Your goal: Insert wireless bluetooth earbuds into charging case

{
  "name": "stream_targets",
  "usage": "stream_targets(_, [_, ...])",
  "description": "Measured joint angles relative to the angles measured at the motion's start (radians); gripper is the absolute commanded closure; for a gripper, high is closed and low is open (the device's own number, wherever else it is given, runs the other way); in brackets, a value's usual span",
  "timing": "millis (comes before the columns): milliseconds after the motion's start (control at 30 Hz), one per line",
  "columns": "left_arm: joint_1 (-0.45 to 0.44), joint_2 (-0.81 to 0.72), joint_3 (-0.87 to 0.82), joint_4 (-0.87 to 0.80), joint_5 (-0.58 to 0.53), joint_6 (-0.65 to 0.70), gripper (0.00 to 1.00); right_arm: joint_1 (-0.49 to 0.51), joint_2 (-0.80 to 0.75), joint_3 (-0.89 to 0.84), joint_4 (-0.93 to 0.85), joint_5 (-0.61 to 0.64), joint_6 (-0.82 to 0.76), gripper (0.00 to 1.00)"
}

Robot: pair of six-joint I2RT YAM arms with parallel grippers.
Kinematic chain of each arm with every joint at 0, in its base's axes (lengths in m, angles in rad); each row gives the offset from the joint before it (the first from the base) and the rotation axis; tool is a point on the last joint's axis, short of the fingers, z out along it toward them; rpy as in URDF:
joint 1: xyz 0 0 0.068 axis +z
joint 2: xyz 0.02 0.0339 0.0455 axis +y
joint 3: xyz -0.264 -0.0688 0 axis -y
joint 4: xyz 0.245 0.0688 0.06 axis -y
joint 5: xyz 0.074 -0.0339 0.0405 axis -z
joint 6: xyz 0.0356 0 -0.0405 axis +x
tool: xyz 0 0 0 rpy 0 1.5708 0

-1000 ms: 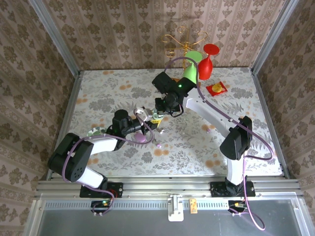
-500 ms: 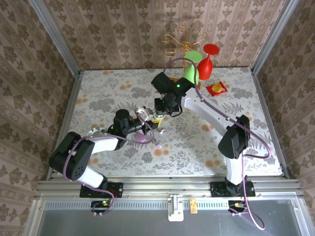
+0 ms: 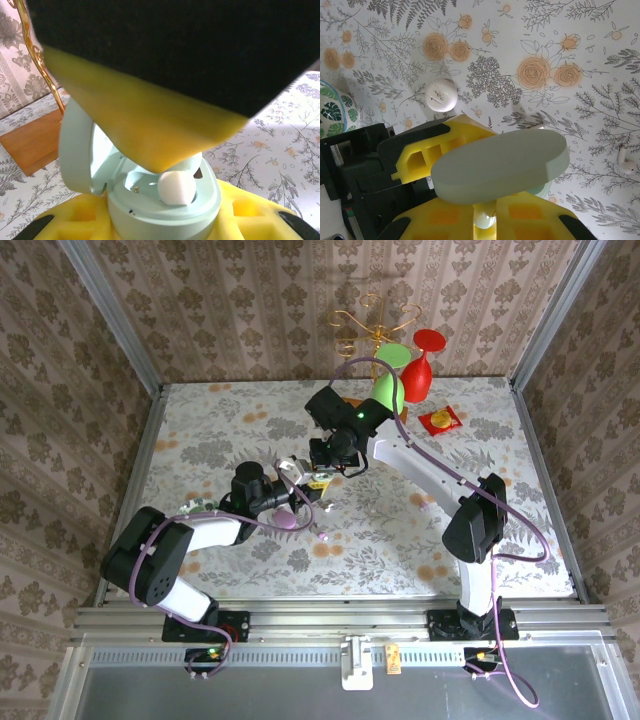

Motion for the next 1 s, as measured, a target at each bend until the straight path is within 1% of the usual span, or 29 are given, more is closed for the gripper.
stream_targets(567, [0.000,0.001,0.000,-0.005,-0.007,-0.003,0.76,0.005,0.014,0.000,0.000,0.024,-0.020,0.85])
stream_targets(667, [0.000,0.003,0.000,-0.005,-0.006,-0.003,0.77,0.007,0.015,0.000,0.000,0.023,-0.023,0.81])
stream_targets(733, [0.000,0.003,0.000,-0.005,-0.006,-0.003,0.77,0.007,0.015,0.000,0.000,0.020,-0.023,0.74])
stream_targets(800, [0.000,0.003,0.004,-0.004,-0.006,-0.003,0.77,0.007,0.015,0.000,0.001,0.014,-0.026,0.70])
stream_targets(1000, [-0.001,0.003,0.013,-0.004,-0.006,-0.004,0.77,0.007,0.015,0.000,0.012,-0.001,-0.027,0.68])
